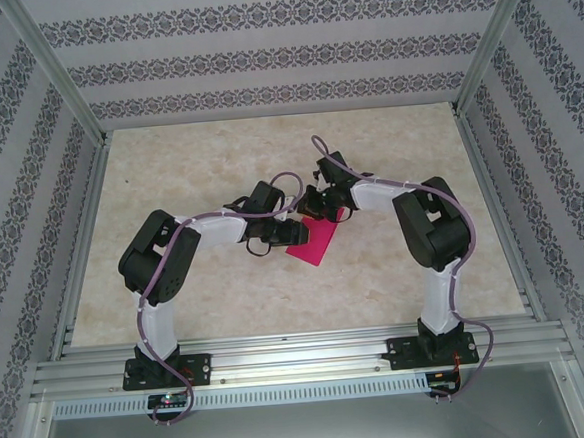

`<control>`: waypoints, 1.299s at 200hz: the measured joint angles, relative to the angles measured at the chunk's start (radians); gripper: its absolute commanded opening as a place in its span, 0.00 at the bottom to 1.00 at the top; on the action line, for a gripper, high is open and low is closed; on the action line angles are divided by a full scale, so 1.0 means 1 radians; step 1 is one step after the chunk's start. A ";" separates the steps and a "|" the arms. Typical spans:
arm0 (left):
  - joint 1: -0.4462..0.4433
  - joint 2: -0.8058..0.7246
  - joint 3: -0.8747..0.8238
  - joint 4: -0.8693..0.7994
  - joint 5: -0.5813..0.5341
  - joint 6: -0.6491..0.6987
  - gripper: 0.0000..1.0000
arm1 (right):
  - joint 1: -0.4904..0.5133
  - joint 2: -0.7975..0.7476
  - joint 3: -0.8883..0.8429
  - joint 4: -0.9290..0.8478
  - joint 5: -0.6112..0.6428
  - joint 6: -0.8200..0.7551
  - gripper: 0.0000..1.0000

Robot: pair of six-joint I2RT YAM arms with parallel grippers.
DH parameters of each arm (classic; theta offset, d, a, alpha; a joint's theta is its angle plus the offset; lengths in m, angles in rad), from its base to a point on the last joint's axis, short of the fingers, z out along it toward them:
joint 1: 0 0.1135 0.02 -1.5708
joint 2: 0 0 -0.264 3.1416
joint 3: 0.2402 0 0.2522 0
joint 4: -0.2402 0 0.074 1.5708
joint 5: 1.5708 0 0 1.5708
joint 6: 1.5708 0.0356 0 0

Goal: Fold a paper plane with a square sheet of paper (fold left side to right side)
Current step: Fold the square sheet of paper in half at the center of the table.

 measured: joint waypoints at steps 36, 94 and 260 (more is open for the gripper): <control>0.000 -0.001 0.000 0.000 -0.002 0.000 0.45 | 0.000 0.051 0.020 0.001 0.024 -0.010 0.09; -0.001 -0.002 -0.005 0.002 -0.004 0.000 0.45 | 0.001 0.080 0.085 -0.050 0.081 -0.082 0.10; -0.005 -0.019 -0.051 0.068 -0.015 0.000 0.45 | -0.036 0.084 0.097 -0.068 0.093 -0.202 0.10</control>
